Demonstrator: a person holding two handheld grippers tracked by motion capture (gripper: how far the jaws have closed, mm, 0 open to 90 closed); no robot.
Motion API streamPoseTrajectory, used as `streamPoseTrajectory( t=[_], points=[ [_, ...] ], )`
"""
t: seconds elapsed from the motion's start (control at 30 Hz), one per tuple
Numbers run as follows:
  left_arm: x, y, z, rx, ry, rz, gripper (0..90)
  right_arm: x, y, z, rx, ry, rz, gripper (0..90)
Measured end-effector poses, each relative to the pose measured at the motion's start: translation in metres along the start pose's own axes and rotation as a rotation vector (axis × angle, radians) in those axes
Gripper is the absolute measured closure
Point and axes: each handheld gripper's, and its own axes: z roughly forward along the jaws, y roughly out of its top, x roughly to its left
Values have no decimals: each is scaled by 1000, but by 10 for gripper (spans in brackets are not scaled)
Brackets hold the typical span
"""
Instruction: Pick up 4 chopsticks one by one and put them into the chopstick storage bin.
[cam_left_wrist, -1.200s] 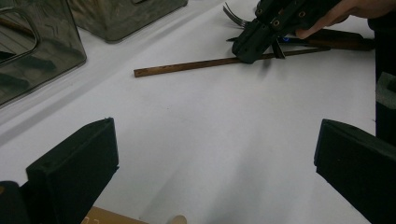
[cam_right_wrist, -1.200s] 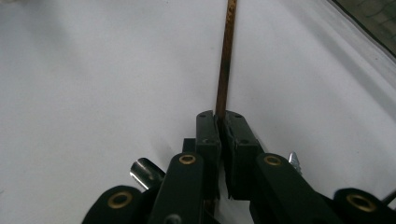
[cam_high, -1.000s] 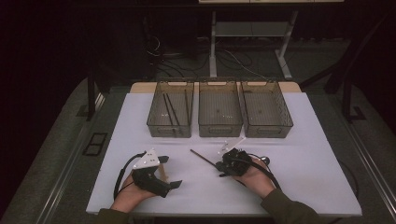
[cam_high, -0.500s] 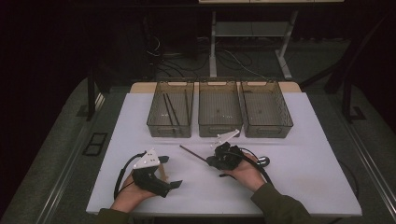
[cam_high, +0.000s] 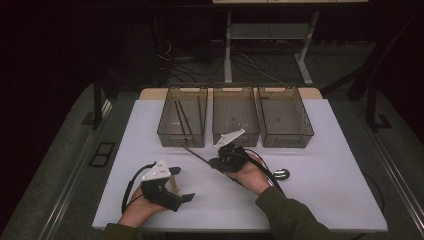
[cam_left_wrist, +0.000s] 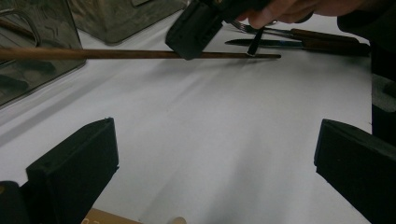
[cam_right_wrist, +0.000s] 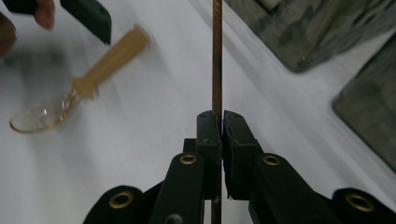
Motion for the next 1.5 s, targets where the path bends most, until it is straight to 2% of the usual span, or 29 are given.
streamPoseTrajectory(
  t=[0.2, 0.3, 0.43, 0.67, 0.93, 1.5],
  points=[
    [0, 0, 0, -6, -1, 1, 0, 9, 15, 2, -18, 15, -16, 861],
    [-1, 0, 0, -8, -2, -2, 0, 10, 20, 1, -19, 7, -34, 861],
    [0, 0, 0, -6, -2, 1, 0, 7, 22, -2, -25, -1, -19, 861],
    [-1, 1, 1, -4, -4, 0, 0, -4, 30, -14, -61, -31, -12, 861],
    [-1, 1, 0, -7, -4, -2, 0, -19, 55, -30, -126, -72, 7, 861],
    [0, 0, 2, -7, 12, 2, 0, -44, 118, -23, -210, -146, 37, 861]
  ],
)
